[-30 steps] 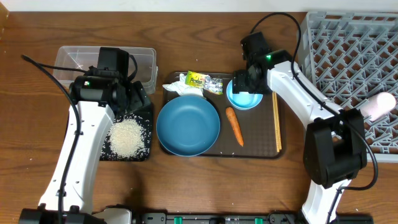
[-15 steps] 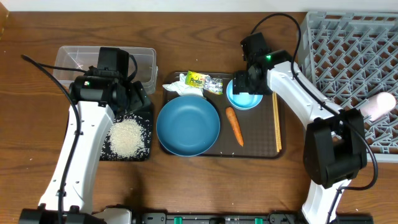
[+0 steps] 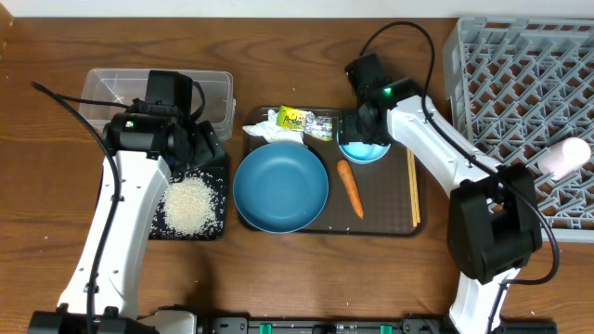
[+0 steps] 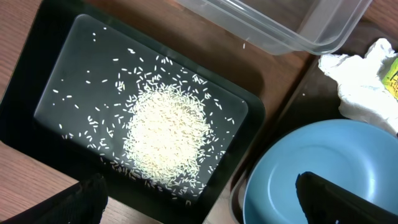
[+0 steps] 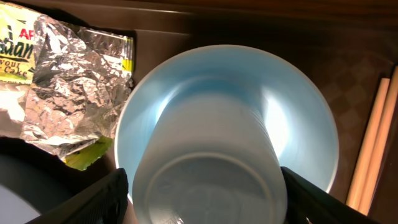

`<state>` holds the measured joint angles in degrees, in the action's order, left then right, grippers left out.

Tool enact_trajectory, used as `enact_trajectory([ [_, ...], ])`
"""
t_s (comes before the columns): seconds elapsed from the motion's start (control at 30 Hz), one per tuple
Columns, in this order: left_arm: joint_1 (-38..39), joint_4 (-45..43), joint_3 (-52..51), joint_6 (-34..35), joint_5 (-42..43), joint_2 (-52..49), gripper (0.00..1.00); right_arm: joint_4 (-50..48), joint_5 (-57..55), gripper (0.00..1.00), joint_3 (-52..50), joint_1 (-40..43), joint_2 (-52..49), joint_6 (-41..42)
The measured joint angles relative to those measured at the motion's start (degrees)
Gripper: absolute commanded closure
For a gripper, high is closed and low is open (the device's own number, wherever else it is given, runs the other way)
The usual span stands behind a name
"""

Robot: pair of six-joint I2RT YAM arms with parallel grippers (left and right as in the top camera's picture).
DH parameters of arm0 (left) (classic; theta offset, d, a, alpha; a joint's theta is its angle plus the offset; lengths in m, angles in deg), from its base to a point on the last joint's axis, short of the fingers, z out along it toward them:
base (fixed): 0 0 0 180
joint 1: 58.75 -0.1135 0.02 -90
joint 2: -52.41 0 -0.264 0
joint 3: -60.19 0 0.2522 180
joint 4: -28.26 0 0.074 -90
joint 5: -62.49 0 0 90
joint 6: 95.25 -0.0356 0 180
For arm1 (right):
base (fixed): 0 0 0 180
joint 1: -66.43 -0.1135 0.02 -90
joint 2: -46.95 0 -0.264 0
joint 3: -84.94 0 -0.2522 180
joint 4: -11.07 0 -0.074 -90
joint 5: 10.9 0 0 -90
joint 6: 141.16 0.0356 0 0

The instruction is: Sort waste into correct bins and load items into the dishwasher rack

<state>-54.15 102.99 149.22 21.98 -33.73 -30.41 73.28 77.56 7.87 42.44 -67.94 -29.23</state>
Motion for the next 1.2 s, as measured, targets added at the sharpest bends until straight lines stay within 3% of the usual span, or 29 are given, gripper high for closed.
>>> enact_trajectory([
  [0.43,0.0,0.0,0.0,0.0,0.0,0.0,0.01,-0.1,-1.6,0.3,0.0,-0.1,0.0,0.1],
  [1.03,0.0,0.0,0.0,0.0,0.0,0.0,0.01,-1.4,-2.0,0.29,-0.1,-0.1,-0.3,0.1],
  [1.2,0.0,0.0,0.0,0.0,0.0,0.0,0.01,-1.4,-2.2,0.42,-0.2,-0.1,-1.4,0.2],
])
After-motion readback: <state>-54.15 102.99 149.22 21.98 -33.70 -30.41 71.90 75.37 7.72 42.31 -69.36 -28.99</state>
